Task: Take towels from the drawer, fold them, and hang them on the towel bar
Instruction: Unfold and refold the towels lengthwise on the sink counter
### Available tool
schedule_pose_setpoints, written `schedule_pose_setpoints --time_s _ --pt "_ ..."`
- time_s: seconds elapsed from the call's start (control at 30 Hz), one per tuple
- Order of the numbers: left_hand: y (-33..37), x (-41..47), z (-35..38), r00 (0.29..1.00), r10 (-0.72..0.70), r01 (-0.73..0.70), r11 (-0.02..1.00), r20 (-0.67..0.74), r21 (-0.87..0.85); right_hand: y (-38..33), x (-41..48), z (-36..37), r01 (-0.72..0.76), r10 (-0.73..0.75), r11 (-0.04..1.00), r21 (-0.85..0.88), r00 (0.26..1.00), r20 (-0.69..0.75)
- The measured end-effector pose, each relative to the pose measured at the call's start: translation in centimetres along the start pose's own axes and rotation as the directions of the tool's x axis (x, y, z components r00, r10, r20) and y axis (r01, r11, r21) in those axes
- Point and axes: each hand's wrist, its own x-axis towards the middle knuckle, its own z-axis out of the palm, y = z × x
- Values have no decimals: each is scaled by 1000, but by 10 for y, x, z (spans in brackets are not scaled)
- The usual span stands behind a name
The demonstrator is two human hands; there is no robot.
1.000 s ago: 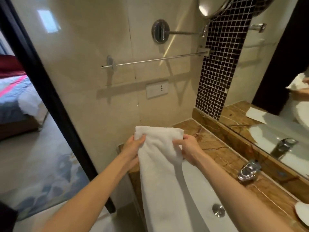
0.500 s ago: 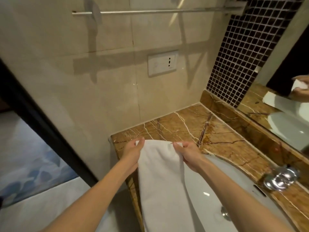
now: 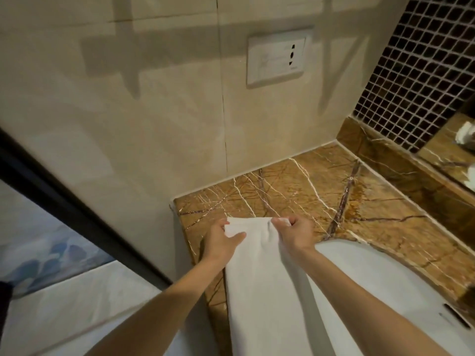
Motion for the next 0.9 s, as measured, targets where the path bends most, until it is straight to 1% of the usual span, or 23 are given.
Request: schedule_pose_setpoints --time_s 0.13,0.2,0.33,0.43,0.5,0.57,0.67,0.77,0.83,0.9 --pt "0 5 5 995 10 -6 999 -101 42 2 3 3 97 -116 969 -229 991 -70" --pt "4 8 8 991 53 -48 998 -121 39 0 4 3 131 -173 941 -314 979 -111" --pt "12 13 13 981 147 -136 986 -128 92 -5 12 3 115 -171 927 -356 977 -130" --pt "14 17 18 973 198 -173 964 -114 201 -4 18 4 109 -174 920 -377 974 -143" --pt "16 21 19 970 232 -199 935 -79 294 -2 22 3 112 -188 910 -399 969 -158" --pt "20 26 18 965 258 -224 896 -39 384 -1 25 4 111 -191 908 -404 968 -163" --pt "25 36 14 948 319 -284 803 25 523 -1 29 6 95 -180 900 -425 970 -163" --pt "24 39 18 927 368 -332 702 79 630 1 32 7 105 -210 858 -503 965 -157" --pt "22 38 24 914 393 -347 633 98 692 2 29 10 102 -227 825 -556 960 -162" --pt "21 39 30 913 395 -331 564 104 757 0 23 13 61 -200 817 -574 963 -182"
